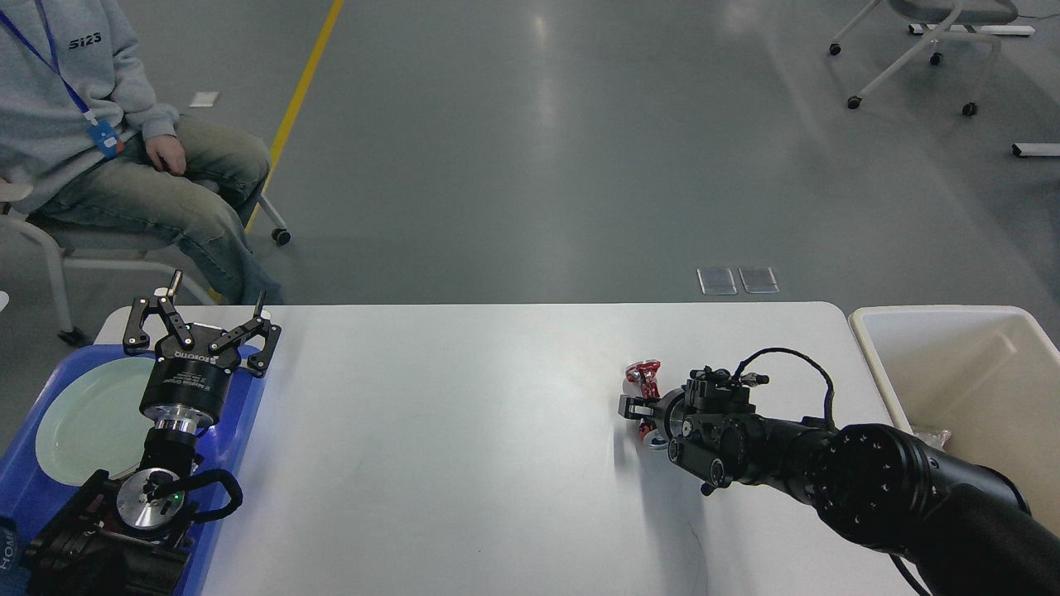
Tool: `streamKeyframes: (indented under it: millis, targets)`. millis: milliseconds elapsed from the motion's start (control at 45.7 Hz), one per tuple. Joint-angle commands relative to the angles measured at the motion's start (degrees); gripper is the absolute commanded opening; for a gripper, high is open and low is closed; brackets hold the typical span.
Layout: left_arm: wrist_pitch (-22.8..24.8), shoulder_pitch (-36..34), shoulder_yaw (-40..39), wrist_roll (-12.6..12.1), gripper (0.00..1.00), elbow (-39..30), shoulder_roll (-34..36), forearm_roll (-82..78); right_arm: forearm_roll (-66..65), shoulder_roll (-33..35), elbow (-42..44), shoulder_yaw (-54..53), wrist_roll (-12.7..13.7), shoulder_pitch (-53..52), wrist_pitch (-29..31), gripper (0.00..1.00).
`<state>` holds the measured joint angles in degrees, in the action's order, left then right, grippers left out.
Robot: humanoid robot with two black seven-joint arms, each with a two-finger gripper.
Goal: Tidy desktop
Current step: 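Grasp the red crushed can with the right gripper, then lift the red can and drop it into the white bin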
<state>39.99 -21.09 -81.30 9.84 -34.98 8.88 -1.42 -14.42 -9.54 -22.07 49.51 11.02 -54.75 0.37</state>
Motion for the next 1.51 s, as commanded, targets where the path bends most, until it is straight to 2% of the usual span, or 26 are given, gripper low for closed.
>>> streamKeyframes:
  millis: [0, 372, 853, 962, 1072, 1203, 1334, 1487]
  targets:
    - [0.0, 0.0, 0.0, 0.0, 0.96, 0.0, 0.0, 0.1, 0.7, 0.8, -0.6, -0.1, 0.4, -0.2, -0.5, 0.00]
    - [0.0, 0.0, 0.0, 0.0, 0.96, 0.0, 0.0, 0.0, 0.8, 7.2, -7.6, -5.8, 0.3, -4.2, 0.0, 0.00]
    - [0.0, 0.0, 0.0, 0.0, 0.96, 0.0, 0.0, 0.0, 1.0, 8.5, -10.2, -6.2, 0.5, -5.6, 4.5, 0.00]
    - [0.0, 0.0, 0.0, 0.0, 0.96, 0.1, 0.0, 0.1, 0.9, 9.6, -14.2, -6.2, 0.5, -7.7, 5.6, 0.00]
    - [0.0, 0.0, 0.0, 0.0, 0.96, 0.0, 0.0, 0.0, 1.0, 15.3, -21.2, -6.1, 0.8, -13.7, 11.0, 0.00]
    - [0.0, 0.0, 0.0, 0.0, 0.96, 0.0, 0.0, 0.0, 0.7, 18.8, -28.0, -5.8, 3.0, -21.3, 17.8, 0.00]
    - [0.0, 0.0, 0.0, 0.0, 0.96, 0.0, 0.0, 0.0, 0.4, 23.6, -35.0, -4.2, 3.0, -28.6, 24.6, 0.00]
    - [0.0, 0.0, 0.0, 0.0, 0.96, 0.0, 0.0, 0.1, 0.4, 26.1, -44.8, 1.5, 2.8, -39.6, 32.3, 0.00]
